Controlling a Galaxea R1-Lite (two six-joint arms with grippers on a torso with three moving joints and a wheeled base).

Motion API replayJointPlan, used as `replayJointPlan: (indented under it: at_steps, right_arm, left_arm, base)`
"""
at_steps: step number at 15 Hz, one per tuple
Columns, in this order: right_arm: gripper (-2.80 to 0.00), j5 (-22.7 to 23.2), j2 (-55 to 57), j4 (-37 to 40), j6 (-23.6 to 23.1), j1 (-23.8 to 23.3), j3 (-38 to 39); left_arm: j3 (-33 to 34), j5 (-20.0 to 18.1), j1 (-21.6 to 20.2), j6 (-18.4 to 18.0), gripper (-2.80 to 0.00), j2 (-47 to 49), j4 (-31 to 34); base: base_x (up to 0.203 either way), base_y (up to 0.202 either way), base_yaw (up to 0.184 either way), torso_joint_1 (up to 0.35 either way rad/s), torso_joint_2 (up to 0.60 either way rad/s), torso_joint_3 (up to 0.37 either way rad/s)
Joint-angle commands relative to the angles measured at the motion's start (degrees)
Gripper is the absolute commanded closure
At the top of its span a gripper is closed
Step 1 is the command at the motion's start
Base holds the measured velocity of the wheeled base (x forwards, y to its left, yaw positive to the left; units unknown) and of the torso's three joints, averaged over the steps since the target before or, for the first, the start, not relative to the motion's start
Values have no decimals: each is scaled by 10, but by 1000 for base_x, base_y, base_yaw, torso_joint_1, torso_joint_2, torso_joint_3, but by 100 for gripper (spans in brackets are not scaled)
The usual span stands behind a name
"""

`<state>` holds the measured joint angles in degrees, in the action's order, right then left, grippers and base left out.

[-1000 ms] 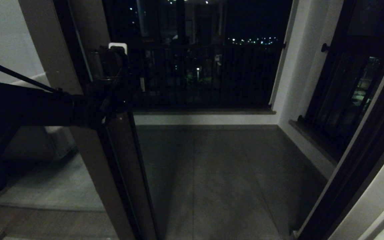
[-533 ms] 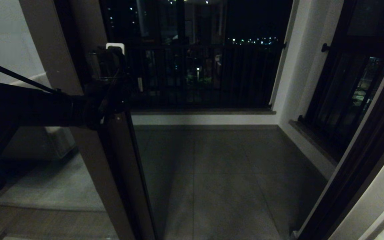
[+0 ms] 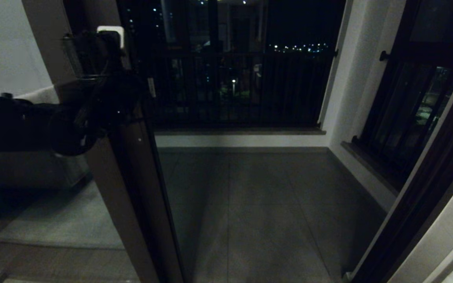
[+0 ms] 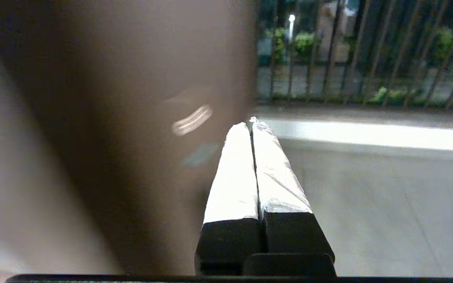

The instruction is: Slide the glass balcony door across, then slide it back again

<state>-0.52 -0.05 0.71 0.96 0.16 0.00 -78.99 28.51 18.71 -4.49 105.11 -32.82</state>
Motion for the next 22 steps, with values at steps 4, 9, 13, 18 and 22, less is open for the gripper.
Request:
replayJointPlan:
  at_steps: [4,9,13,18,22]
  right_arm:
    - [0,0,0,0,0,0,1]
    - [0,0,0,0,0,0,1]
    - [0,0,0,0,0,0,1]
    - [0,0,0,0,0,0,1]
    - [0,0,0,0,0,0,1]
  left_arm:
    - [295,-32,4,0,0,-304,0]
    - [465,-36,4,-7,0,-588,70]
    - [492,-39,-51,-22,0,-823,266]
    - [502,88,-134,-32,0,-889,361]
    - [515,78,-216,-30,0,-899,360]
  base:
    - [0,0,0,0,0,0]
    - [0,0,0,0,0,0]
    - [0,0,0,0,0,0]
    - [0,0,0,0,0,0]
    - [0,0,0,0,0,0]
